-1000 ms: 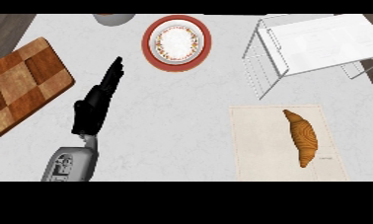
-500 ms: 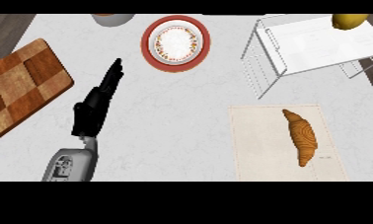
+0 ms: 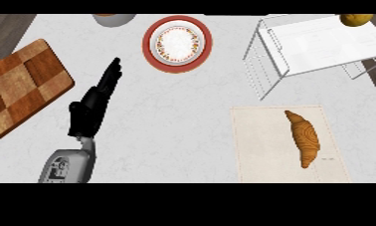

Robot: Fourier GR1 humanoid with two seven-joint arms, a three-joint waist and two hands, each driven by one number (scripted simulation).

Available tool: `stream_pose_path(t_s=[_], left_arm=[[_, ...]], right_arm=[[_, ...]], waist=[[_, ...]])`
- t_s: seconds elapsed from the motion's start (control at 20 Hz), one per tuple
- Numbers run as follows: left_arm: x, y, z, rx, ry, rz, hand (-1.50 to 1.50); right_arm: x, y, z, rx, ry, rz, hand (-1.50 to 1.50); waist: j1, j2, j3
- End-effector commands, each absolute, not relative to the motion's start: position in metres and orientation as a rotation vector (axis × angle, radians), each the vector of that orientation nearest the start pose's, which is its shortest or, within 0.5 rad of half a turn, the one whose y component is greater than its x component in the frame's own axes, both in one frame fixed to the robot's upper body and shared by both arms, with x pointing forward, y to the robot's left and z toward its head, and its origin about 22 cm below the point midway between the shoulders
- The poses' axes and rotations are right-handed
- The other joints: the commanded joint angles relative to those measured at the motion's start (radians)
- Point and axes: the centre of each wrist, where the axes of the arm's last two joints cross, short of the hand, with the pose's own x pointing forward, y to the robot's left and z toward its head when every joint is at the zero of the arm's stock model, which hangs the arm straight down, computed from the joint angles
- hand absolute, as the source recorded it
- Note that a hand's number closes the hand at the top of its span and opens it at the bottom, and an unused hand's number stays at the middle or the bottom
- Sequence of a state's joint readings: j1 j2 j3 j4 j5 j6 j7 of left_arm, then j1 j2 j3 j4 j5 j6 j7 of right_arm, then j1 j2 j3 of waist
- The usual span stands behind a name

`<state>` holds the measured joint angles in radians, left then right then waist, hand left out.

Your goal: Pick the lemon from the placemat and place it in the tiered shelf

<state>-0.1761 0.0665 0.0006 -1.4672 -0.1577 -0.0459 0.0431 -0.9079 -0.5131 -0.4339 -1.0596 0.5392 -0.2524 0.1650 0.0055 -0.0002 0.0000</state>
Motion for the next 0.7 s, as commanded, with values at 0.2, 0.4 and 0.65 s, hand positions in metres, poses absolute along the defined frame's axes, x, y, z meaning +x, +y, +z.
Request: stream_pose_path(t_s=[0.2, 0.4, 0.65], left_arm=[[0.274, 0.211, 0.015, 0.107, -1.571, -0.249, 0.0], [0.274, 0.227, 0.011, 0.096, -1.573, -0.251, 0.0], [0.283, 0.215, 0.013, 0.104, -1.571, -0.249, 0.0]], right_arm=[[0.38, -0.374, 0.288, -0.937, -1.845, -0.264, -1.5], [0.351, -0.4, 0.328, -0.885, -1.89, -0.505, -1.5], [0.315, -0.453, 0.335, -0.923, -1.765, -0.594, -1.5]], waist=[[0.0, -0.002, 0.0], [-0.011, -0.006, 0.0], [-0.019, -0.003, 0.0]])
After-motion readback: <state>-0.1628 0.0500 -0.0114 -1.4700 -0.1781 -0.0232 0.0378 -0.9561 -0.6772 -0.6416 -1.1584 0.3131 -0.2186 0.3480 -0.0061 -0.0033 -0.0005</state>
